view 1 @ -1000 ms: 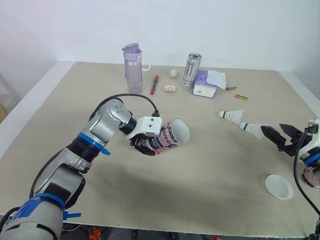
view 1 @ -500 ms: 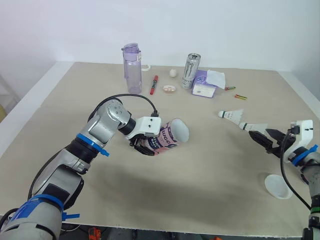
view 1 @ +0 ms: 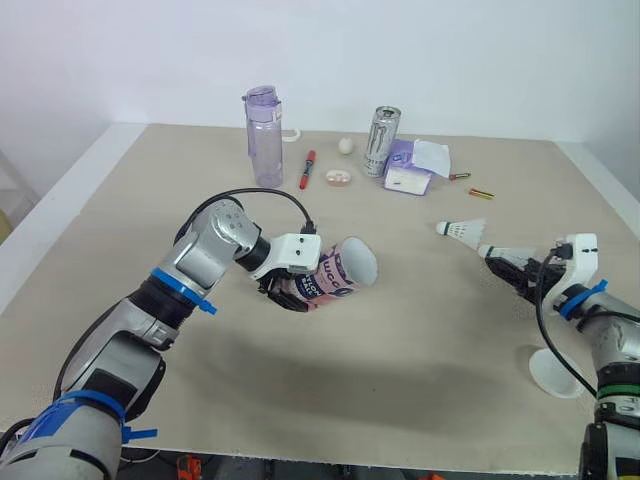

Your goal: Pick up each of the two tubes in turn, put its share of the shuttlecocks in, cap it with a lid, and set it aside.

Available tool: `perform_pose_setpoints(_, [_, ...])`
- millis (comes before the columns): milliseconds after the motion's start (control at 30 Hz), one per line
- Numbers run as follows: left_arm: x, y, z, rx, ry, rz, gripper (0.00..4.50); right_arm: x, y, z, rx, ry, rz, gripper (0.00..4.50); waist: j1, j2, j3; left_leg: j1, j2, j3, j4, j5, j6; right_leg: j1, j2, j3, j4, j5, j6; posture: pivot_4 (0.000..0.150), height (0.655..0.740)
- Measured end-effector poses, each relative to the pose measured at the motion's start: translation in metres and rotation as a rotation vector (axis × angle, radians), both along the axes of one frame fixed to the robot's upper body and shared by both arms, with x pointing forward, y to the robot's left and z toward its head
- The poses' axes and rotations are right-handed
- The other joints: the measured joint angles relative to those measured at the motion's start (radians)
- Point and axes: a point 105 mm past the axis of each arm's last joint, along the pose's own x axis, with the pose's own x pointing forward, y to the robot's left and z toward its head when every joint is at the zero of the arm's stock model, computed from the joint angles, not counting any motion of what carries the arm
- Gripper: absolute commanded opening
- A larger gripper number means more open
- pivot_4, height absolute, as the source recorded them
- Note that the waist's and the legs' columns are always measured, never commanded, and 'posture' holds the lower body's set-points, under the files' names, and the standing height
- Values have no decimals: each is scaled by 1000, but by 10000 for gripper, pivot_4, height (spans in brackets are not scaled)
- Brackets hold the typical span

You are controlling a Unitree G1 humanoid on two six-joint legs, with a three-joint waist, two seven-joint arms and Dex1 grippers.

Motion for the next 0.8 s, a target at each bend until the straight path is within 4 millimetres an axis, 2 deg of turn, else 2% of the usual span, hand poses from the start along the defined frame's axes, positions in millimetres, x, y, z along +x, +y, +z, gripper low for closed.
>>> perform_pose_setpoints(167, [0,0,0,-1,-1,3,30636,0,-4,-4,-3,3,-15,931,0,0,0,0,0,0,0,0,0,0,0,0,0,0,0,1500,7400])
perform_pose_setpoints(400, [0,0,0,-2,0,1,30636,-3,-7,-6,-20,-4,-26,931,0,0,0,0,0,0,0,0,0,0,0,0,0,0,0,1500,7400])
perform_pose_setpoints(567, [1,-1,0,-3,-2,-5,30636,-12,-6,-5,-78,-26,-15,931,1,0,0,0,0,-1,0,0,0,0,0,0,0,0,1,1500,7400])
perform_pose_setpoints(700, [2,-1,0,-1,1,-8,30636,-27,12,28,-191,-138,43,931,1,3,0,0,0,-1,-1,0,0,0,1,1,0,-1,4,1500,7400])
perform_pose_setpoints(767, [2,0,0,1,0,-9,30636,-37,38,66,-304,-244,110,931,1,4,0,0,0,-1,-1,0,0,-1,1,1,0,-1,3,1500,7400])
perform_pose_setpoints(800, [2,0,0,2,0,-8,30636,-39,43,74,-324,-267,127,931,2,5,0,0,0,-1,-1,0,0,-1,1,2,0,-1,3,1500,7400])
